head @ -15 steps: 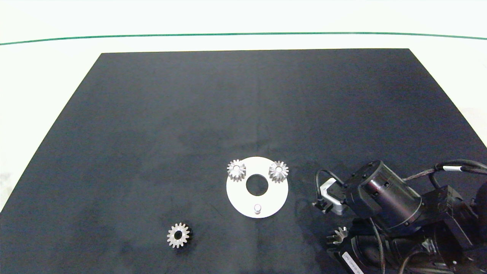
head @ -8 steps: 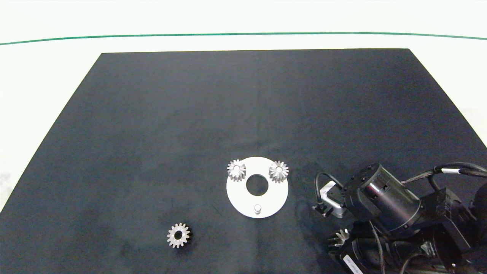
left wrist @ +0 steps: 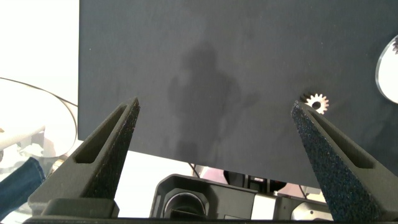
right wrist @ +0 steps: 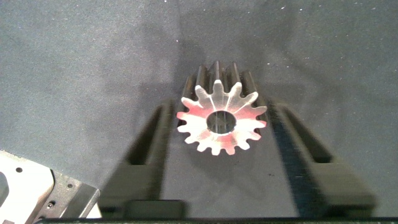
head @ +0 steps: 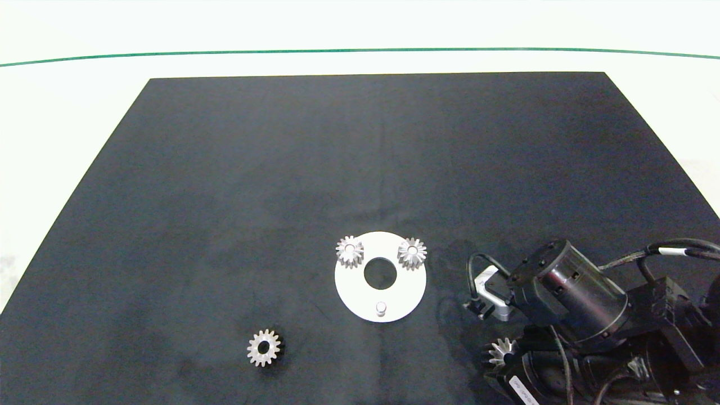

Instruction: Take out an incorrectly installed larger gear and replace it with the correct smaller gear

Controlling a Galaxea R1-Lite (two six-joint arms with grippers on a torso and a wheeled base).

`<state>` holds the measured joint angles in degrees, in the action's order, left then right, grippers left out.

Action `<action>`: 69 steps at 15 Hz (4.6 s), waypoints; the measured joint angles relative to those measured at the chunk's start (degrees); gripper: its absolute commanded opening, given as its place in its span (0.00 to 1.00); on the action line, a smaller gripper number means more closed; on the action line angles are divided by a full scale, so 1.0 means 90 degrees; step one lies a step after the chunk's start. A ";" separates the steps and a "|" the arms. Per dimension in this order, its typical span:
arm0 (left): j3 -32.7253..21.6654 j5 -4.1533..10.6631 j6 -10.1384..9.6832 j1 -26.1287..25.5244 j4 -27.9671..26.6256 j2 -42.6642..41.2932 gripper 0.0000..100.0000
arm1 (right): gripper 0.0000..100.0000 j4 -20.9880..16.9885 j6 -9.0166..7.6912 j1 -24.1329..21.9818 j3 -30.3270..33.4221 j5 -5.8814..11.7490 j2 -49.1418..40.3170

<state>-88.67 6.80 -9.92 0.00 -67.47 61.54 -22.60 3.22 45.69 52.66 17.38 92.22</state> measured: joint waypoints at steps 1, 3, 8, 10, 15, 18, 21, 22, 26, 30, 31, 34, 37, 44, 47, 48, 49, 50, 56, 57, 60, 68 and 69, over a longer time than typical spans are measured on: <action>0.0000 0.0000 -0.0003 0.0000 0.0000 0.0000 1.00 | 1.00 0.0000 -0.0009 0.0000 0.0000 0.0000 -0.0003; 0.0000 0.0000 0.0000 0.0000 -0.0003 0.0000 1.00 | 1.00 0.0004 -0.0009 0.0000 0.0000 0.0028 -0.0018; 0.0014 0.0000 0.0000 0.0000 -0.0008 0.0022 1.00 | 1.00 -0.0022 -0.0153 0.0004 -0.0020 0.0401 -0.0443; 0.0049 0.0000 -0.0003 0.0000 -0.0003 0.0031 1.00 | 1.00 -0.0033 -0.0146 0.0000 -0.0003 0.0601 -0.0771; 0.0190 0.0000 0.0004 -0.0057 0.0003 0.0114 1.00 | 1.00 -0.0345 -0.0095 -0.0336 0.0410 0.0687 -0.1372; 0.0301 0.0000 0.0007 -0.0199 0.0003 0.0184 1.00 | 1.00 -0.0960 0.0169 -0.0759 0.1070 0.0689 -0.1510; 0.0424 -0.0005 0.0004 -0.0389 0.0003 0.0295 1.00 | 1.00 -0.1650 0.0405 -0.1191 0.1701 0.0684 -0.1676; 0.0481 -0.0005 0.0000 -0.0526 0.0004 0.0341 1.00 | 1.00 -0.1968 0.0588 -0.1273 0.1974 0.0683 -0.1718; 0.0610 -0.0003 -0.0530 -0.1200 0.0016 0.0691 1.00 | 1.00 -0.2434 0.1029 -0.1371 0.2616 0.0683 -0.1770; 0.0809 0.0027 -0.1090 -0.1932 0.0328 0.1149 1.00 | 1.00 -0.2849 0.1486 -0.1387 0.3069 0.0675 -0.1703; 0.0987 0.0073 -0.1154 -0.2091 0.0653 0.1226 1.00 | 1.00 -0.2884 0.1528 -0.1383 0.3149 0.0658 -0.1647; 0.1539 0.0141 -0.1384 -0.2639 0.1333 0.1367 1.00 | 1.00 -0.2897 0.1541 -0.1344 0.3214 0.0646 -0.1555; 0.1896 0.0512 -0.1506 -0.3151 0.1498 0.1535 1.00 | 1.00 -0.2897 0.1544 -0.1329 0.3217 0.0641 -0.1543; 0.2782 0.1418 -0.2097 -0.4447 0.2518 0.2013 1.00 | 1.00 -0.2897 0.1547 -0.1329 0.3180 0.0626 -0.1550; 0.2965 0.1629 -0.2385 -0.4911 0.2739 0.2280 1.00 | 1.00 -0.2897 0.1547 -0.1329 0.3171 0.0624 -0.1555; 0.3023 0.1715 -0.2429 -0.5059 0.2781 0.2362 1.00 | 1.00 -0.2897 0.1547 -0.1329 0.3171 0.0622 -0.1555; 0.3069 0.1812 -0.2461 -0.5159 0.2839 0.2464 1.00 | 1.00 -0.2897 0.1547 -0.1329 0.3171 0.0614 -0.1555; 0.3098 0.1850 -0.2483 -0.5193 0.2987 0.2574 1.00 | 1.00 -0.2897 0.1544 -0.1329 0.3171 0.0600 -0.1556; 0.2931 0.1902 -0.3500 -0.5390 0.3286 0.3213 1.00 | 1.00 -0.2897 0.1547 -0.1329 0.3164 0.0576 -0.1569; 0.2904 0.1902 -0.3570 -0.5402 0.3287 0.3287 1.00 | 1.00 -0.2897 0.1544 -0.1329 0.3164 0.0576 -0.1569; 0.2880 0.1904 -0.3644 -0.5396 0.3428 0.3436 1.00 | 1.00 -0.2897 0.1547 -0.1329 0.3161 0.0568 -0.1571; 0.2962 0.1921 -0.3623 -0.5123 0.3691 0.3682 1.00 | 1.00 -0.2888 0.1547 -0.1331 0.3110 0.0497 -0.1574; 0.2977 0.1921 -0.3638 -0.5111 0.3694 0.3707 1.00 | 1.00 -0.2884 0.1547 -0.1334 0.3103 0.0466 -0.1577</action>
<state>-61.88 24.09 -42.67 -46.00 -34.23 94.90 -48.56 17.14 33.68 80.59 21.58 78.03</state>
